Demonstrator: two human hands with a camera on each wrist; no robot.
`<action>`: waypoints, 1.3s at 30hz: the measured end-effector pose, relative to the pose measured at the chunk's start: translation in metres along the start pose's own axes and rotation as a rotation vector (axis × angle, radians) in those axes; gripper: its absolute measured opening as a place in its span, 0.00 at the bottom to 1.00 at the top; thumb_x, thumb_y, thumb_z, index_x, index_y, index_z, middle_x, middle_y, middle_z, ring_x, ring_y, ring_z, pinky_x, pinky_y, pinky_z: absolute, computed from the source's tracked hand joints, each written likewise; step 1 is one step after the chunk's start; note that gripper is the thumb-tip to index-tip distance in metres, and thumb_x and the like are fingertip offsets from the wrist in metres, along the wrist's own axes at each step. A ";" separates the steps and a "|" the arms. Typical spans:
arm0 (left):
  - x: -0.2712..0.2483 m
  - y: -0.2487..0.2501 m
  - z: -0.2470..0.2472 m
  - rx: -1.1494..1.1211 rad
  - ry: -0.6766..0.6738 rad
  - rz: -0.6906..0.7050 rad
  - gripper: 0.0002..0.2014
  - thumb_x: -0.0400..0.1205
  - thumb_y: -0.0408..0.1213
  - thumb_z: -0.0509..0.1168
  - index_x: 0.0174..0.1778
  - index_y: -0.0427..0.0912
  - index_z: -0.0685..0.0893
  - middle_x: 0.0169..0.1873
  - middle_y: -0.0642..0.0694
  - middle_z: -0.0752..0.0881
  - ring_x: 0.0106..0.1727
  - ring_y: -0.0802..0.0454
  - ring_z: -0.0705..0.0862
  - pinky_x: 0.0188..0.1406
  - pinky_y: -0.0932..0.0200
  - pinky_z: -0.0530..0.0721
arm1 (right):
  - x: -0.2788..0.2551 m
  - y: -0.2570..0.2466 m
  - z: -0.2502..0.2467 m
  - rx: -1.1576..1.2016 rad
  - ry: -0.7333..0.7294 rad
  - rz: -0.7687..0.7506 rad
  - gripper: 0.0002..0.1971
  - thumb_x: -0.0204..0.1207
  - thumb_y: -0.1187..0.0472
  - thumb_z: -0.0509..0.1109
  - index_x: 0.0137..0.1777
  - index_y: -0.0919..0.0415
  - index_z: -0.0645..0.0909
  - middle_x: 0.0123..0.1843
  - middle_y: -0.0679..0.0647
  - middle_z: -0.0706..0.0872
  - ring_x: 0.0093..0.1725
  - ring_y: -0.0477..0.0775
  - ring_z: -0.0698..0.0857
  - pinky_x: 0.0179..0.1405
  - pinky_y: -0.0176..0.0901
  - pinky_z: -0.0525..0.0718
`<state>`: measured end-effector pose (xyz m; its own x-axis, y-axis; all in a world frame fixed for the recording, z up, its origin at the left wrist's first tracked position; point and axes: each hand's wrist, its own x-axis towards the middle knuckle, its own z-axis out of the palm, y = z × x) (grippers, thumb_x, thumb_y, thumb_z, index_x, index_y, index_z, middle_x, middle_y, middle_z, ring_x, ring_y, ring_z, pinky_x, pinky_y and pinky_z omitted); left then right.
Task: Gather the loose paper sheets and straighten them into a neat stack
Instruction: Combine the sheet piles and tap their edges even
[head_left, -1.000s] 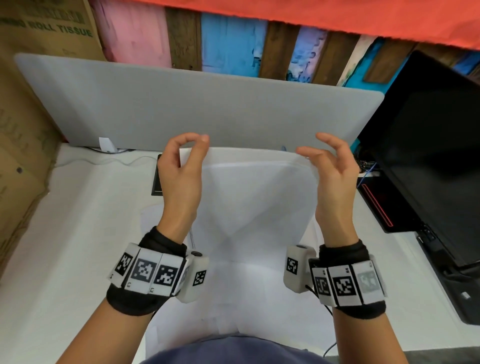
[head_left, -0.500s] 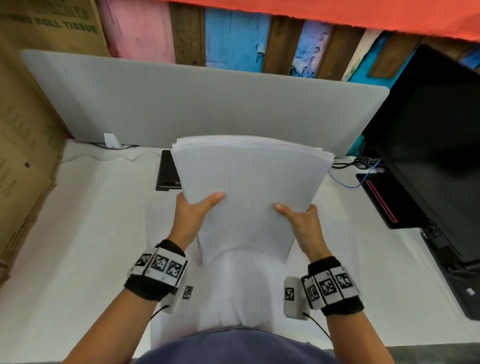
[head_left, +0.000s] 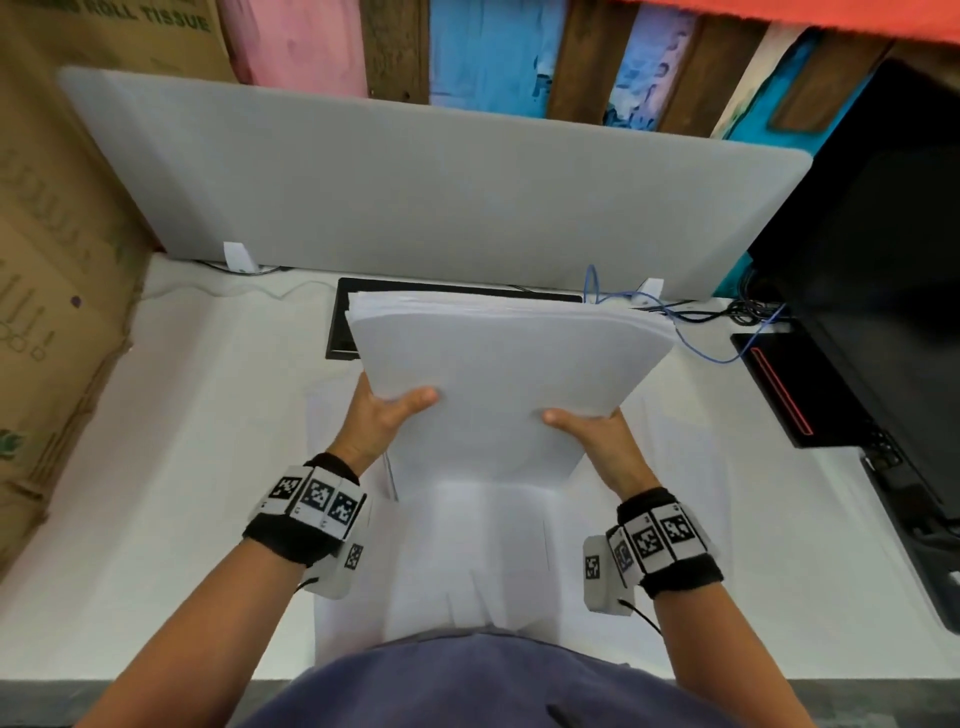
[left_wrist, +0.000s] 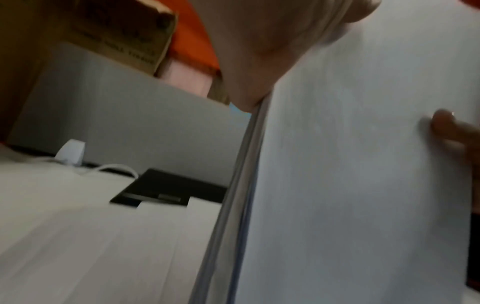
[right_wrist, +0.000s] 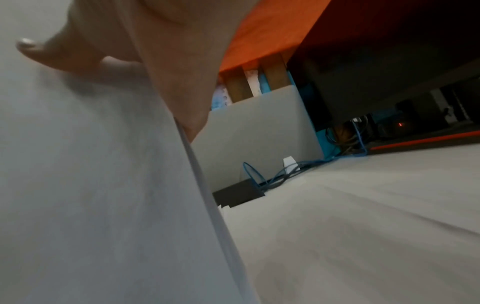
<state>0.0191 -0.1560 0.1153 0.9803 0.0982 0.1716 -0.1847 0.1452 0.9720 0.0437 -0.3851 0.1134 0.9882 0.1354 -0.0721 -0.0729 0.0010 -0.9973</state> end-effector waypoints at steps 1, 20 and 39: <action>-0.002 -0.005 0.000 0.018 -0.011 -0.019 0.33 0.50 0.66 0.77 0.50 0.56 0.83 0.42 0.68 0.89 0.47 0.70 0.86 0.43 0.75 0.82 | 0.000 0.001 0.001 -0.005 -0.009 0.002 0.21 0.66 0.78 0.73 0.49 0.51 0.80 0.44 0.43 0.89 0.42 0.35 0.88 0.40 0.27 0.83; 0.000 -0.026 -0.007 -0.047 0.187 -0.038 0.25 0.51 0.60 0.80 0.42 0.56 0.89 0.37 0.61 0.91 0.42 0.65 0.88 0.42 0.68 0.87 | 0.003 0.027 0.005 0.009 -0.024 0.051 0.21 0.67 0.75 0.74 0.53 0.50 0.80 0.46 0.42 0.90 0.45 0.36 0.88 0.44 0.29 0.84; -0.044 -0.104 -0.045 0.929 0.246 -0.763 0.44 0.74 0.49 0.71 0.78 0.32 0.55 0.74 0.30 0.63 0.75 0.32 0.62 0.72 0.42 0.65 | -0.006 0.025 -0.110 -0.111 0.431 0.102 0.17 0.77 0.64 0.68 0.65 0.65 0.77 0.49 0.53 0.84 0.46 0.50 0.83 0.41 0.34 0.80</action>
<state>-0.0077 -0.1311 -0.0001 0.7571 0.4932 -0.4285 0.6498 -0.5003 0.5722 0.0505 -0.4948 0.0875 0.9444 -0.2952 -0.1450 -0.1814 -0.0999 -0.9783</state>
